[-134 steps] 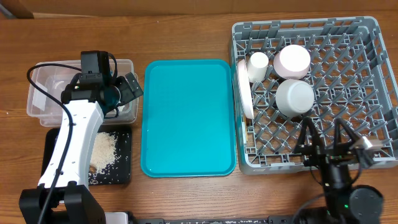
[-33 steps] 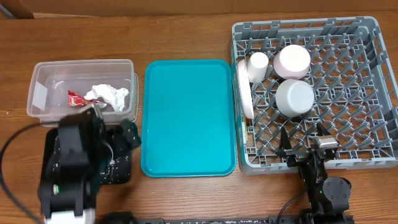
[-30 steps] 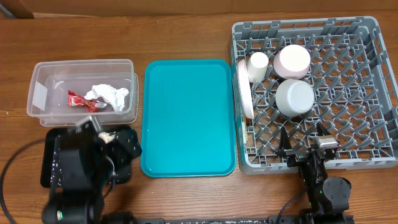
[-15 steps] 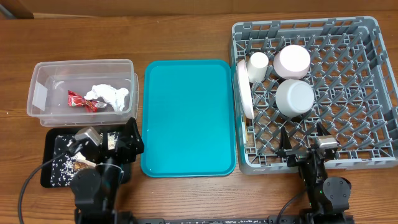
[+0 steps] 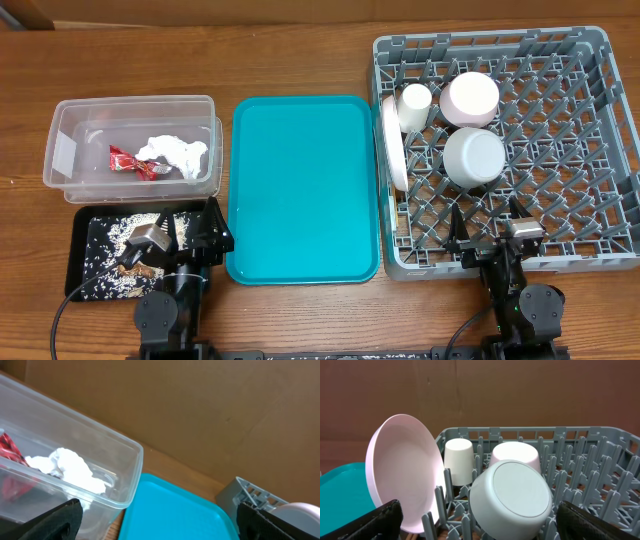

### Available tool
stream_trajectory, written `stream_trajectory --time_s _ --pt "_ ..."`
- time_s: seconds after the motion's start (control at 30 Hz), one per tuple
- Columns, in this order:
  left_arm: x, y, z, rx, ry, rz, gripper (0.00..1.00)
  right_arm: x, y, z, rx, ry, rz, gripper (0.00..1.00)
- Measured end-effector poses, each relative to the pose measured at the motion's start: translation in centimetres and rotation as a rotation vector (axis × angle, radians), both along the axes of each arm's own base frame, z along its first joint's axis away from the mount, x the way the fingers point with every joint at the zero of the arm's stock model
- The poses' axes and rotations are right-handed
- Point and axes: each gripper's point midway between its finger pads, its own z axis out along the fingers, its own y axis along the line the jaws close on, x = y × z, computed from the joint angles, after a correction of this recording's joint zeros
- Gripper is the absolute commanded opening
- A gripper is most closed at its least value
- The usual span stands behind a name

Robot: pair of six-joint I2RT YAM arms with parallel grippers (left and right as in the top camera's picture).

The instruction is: Sort waste into correct bins and load items into the dishwasher

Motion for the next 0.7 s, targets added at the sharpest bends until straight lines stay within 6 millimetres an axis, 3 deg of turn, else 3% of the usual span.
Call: stream_trajectory --time_s 0.3,0.5,0.7 --pt "-0.4 0.1 -2.4 0.187 0.086 0.008 1.0 0.0 0.0 0.0 -0.002 0.0 0.0 1.0" --pt "-0.4 -0.9 -2.4 0.402 0.082 -0.041 1.0 0.0 0.0 0.0 -0.003 0.001 0.0 1.0" --pt "-0.4 -1.0 -2.4 0.479 0.082 -0.046 1.0 0.0 0.0 0.0 -0.003 0.0 0.0 1.0"
